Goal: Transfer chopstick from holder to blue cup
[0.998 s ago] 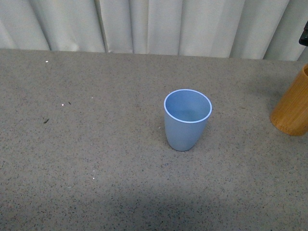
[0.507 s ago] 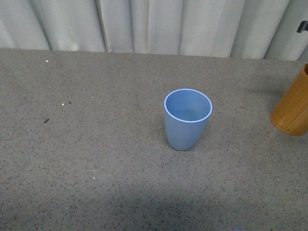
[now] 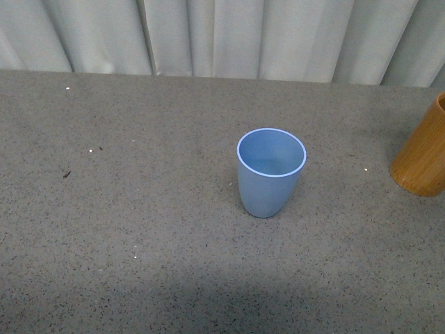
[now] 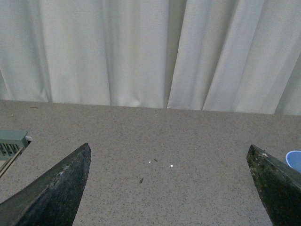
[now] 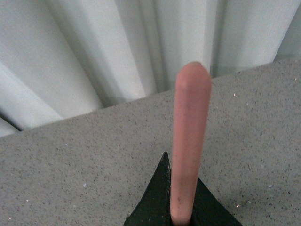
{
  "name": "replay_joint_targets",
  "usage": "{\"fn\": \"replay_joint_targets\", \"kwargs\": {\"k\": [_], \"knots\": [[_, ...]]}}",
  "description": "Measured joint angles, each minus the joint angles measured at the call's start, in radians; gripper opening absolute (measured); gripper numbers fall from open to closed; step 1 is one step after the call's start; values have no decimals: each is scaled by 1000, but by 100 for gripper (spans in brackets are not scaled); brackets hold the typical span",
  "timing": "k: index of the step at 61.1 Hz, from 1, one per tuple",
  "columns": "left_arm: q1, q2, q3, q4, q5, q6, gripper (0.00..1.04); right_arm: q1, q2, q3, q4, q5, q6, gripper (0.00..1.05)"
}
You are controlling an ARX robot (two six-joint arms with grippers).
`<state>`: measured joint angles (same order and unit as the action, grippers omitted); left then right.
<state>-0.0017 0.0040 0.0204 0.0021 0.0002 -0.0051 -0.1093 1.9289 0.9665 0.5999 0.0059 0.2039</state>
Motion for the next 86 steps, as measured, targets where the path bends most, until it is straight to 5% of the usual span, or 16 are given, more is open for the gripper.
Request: {"fn": "replay_joint_targets", "kwargs": {"k": [25, 57, 86], "knots": [[0, 0, 0, 0, 0, 0, 98, 37, -325, 84, -14, 7, -18, 1], [0, 0, 0, 0, 0, 0, 98, 464, -269, -56, 148, 83, 97, 1], [0, 0, 0, 0, 0, 0, 98, 518, -141, -151, 230, 118, 180, 1]]}}
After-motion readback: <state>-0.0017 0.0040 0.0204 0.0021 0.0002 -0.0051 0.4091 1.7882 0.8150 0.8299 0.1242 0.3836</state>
